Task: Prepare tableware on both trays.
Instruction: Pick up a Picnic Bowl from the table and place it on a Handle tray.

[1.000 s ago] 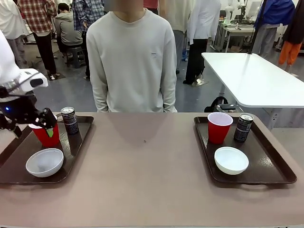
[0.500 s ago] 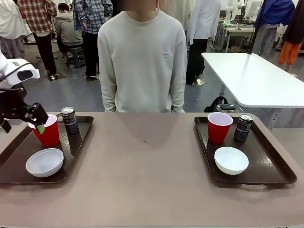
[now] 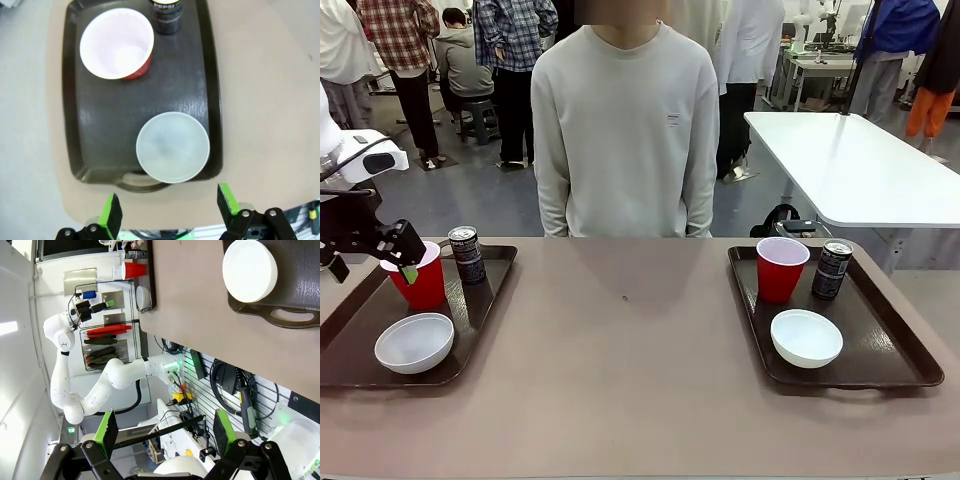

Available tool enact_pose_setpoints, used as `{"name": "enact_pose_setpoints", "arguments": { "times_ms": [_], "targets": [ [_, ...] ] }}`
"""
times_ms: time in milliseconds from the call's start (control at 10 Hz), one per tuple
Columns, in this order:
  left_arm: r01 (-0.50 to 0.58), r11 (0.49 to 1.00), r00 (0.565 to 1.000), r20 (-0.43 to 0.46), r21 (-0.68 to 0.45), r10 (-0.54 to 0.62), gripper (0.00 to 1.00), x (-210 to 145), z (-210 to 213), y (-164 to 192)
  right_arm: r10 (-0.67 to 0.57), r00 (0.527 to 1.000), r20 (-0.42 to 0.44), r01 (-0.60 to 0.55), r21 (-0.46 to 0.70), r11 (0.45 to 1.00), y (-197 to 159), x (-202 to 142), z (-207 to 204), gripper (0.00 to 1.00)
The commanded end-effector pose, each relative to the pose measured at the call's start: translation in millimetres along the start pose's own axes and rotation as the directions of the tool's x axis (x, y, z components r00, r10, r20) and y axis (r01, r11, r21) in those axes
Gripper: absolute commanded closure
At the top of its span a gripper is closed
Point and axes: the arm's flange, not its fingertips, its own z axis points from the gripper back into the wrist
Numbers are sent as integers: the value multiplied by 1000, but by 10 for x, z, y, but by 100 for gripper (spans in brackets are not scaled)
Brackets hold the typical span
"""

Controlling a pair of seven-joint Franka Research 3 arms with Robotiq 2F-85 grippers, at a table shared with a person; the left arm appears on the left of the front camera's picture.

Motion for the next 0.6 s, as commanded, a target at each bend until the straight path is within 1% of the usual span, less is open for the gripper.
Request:
{"name": "enact_pose_setpoints", "arguments": {
  "times_ms": [0, 100, 200, 300, 400, 500],
  "targets": [
    [-8, 1000, 1000, 9, -17, 8, 0, 27, 0, 3, 8, 1000, 3, -8, 14, 1000, 14, -17, 0, 0],
    [0, 1000, 1000, 0, 0, 0, 0, 0, 0, 0, 8, 1000, 3, -8, 14, 1000, 14, -17, 0, 0],
    [88, 974, 993, -64, -208, -103, 0, 75, 13, 14, 8, 1000, 3, -8, 14, 1000, 14, -17, 0, 0],
    [39, 932, 989, -119, -360, -87, 0, 79, -3, 126, 8, 1000, 3, -8, 14, 1000, 14, -17, 0, 0],
    [-10, 885, 981, -175, -466, -81, 0, 107, -64, 297, 8, 1000, 3, -8, 14, 1000, 14, -17, 0, 0],
    [-70, 817, 969, -234, -573, -81, 0, 58, -145, 468, 8, 1000, 3, -8, 14, 1000, 14, -17, 0, 0]
  ]
}}
